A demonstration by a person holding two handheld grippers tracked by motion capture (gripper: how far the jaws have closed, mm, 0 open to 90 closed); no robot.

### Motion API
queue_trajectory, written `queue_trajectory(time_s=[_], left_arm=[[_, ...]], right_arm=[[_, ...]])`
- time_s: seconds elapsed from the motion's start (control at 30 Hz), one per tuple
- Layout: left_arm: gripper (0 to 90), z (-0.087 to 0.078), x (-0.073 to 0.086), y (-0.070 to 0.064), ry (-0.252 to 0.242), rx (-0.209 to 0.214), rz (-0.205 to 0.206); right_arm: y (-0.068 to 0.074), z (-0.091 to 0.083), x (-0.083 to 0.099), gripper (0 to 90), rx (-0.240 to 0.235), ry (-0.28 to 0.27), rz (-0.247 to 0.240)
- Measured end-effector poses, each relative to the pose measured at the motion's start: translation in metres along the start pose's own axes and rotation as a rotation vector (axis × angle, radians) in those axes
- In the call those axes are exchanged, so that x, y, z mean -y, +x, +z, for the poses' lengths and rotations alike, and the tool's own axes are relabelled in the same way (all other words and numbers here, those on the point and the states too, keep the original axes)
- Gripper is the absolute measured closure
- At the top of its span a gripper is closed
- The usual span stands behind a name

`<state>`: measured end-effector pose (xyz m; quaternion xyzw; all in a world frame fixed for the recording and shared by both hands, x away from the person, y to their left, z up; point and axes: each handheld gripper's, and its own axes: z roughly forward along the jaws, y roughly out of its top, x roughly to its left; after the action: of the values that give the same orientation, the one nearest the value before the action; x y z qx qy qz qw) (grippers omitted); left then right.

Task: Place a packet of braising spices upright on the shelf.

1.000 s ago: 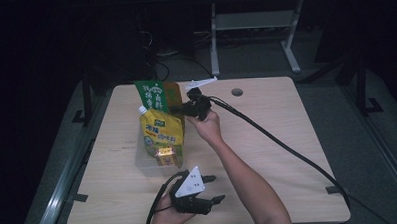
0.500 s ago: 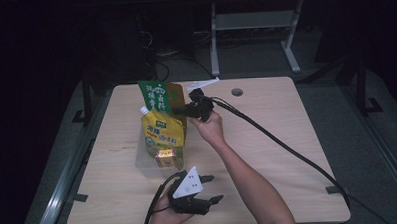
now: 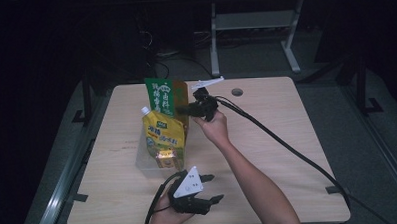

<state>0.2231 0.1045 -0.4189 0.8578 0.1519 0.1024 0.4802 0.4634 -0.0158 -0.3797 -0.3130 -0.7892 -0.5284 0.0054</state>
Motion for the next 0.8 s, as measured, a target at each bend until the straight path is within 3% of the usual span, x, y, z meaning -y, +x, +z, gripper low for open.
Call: queue_trajectory(time_s=[0.4, 0.8], left_arm=[[32.2, 0.008, 0.000, 0.003, 0.007, -0.018, -0.013], [31.8, 0.011, -0.001, 0.005, 0.002, -0.027, -0.021]], right_arm=[[-0.009, -0.030, 0.006, 63.8, 0.010, 0.002, 0.015], [-0.017, -0.071, 0.014, 58.3, 0.072, 0.019, 0.005]])
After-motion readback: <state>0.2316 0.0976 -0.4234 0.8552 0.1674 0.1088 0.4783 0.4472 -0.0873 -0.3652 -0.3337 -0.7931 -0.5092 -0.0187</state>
